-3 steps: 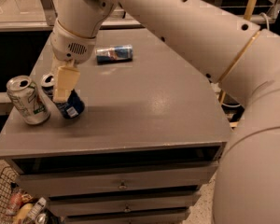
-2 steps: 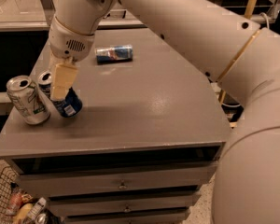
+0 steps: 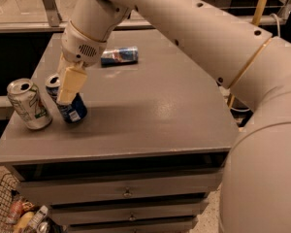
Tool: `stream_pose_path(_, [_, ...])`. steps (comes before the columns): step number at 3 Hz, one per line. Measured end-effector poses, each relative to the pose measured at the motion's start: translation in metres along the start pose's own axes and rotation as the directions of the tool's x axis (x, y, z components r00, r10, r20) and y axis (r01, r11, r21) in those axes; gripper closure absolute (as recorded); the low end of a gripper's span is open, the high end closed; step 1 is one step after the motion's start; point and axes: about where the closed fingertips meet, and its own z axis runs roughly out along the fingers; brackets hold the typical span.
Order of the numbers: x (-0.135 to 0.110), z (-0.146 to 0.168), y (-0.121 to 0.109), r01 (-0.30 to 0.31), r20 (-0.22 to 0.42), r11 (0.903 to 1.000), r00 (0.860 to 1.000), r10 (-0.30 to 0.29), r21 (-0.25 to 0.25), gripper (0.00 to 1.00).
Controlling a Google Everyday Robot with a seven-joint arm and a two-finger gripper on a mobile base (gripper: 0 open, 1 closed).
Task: Move pepsi can near 7up can
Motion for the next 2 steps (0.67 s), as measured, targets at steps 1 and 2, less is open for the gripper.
stream_pose_path(1, [-0.0007,0.0058,-0.0022,-0.010,0.032,0.9998,0.999,0.011,-0.016,1.00])
stream_pose_path(2, [-0.0044,0.0084,-0.0025,-0.005,0.037,0.9998,0.999,0.006,-0.019,1.00])
